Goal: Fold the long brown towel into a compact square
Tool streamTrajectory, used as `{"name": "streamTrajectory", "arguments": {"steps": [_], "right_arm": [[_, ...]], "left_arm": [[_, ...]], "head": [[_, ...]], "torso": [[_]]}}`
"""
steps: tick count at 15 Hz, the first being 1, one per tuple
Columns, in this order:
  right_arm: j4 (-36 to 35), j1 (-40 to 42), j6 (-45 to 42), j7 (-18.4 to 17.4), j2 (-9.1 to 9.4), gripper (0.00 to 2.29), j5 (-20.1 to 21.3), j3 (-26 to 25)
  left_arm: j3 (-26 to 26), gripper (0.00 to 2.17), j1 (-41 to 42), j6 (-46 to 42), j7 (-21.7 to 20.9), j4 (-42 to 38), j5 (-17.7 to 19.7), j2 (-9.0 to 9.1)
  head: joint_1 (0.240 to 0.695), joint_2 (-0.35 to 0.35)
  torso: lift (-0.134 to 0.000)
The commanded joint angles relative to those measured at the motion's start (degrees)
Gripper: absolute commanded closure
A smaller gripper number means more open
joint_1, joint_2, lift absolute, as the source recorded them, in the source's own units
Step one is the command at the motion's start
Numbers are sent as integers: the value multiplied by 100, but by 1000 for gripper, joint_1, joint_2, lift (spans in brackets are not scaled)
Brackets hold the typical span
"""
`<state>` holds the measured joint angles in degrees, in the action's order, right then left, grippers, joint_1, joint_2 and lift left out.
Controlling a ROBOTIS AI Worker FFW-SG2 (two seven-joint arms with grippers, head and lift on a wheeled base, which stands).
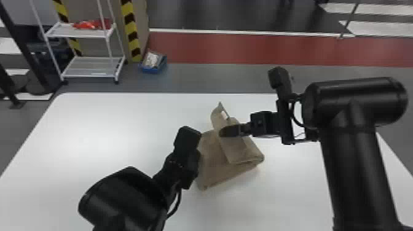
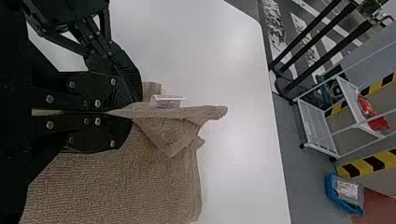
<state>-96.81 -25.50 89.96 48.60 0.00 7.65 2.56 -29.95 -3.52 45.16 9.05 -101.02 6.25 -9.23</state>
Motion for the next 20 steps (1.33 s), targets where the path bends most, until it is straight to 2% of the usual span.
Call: {"name": "streamTrajectory", "arguments": {"steps": [1,5,6,7,9,10,12,13,17,18,20], "right_arm": [[-30,27,12,0,5,1511,-18,25],[40,194,12,-35,5,1501,79,236],[49,238,12,-61,5,1379,87,307],[84,256,12,-61,5,876,35,307],[137,387,-123,88,5,157,-238,271],[128,511,-562,114,5,56,-431,228],[101,660,-1195,150,5,60,-800,69],[-22,748,-1424,150,5,63,-818,8],[-426,959,-1582,194,5,63,-1240,-414],[-619,1038,-1529,229,5,63,-1284,-572],[-944,1196,-1371,369,5,66,-1319,-722]], "left_arm": [[-2,2132,0,-2,9,-6,-1,0],[7,2132,27,-2,27,-6,-10,-8],[7,2132,27,-2,18,-6,-10,-8],[7,2132,35,-2,18,-6,-10,-8],[7,2132,44,-2,18,-6,-10,-8],[7,2132,53,-2,18,-6,-10,-8],[7,2132,53,-20,9,12,-10,-17],[16,2132,53,-20,9,12,-10,-35],[33,2132,35,-2,9,91,-45,-17],[69,2091,27,-20,18,91,-45,-8],[174,1727,44,-73,106,12,-36,-44]], "head": [[695,-46],[695,-41],[695,-39],[695,-37],[695,-32],[695,-26],[695,-14],[695,-3],[695,1],[695,-1],[695,-8]], "torso": [[-125],[-125],[-125],[-125],[-125],[-125],[-125],[-125],[-125],[-125],[-125]]}}
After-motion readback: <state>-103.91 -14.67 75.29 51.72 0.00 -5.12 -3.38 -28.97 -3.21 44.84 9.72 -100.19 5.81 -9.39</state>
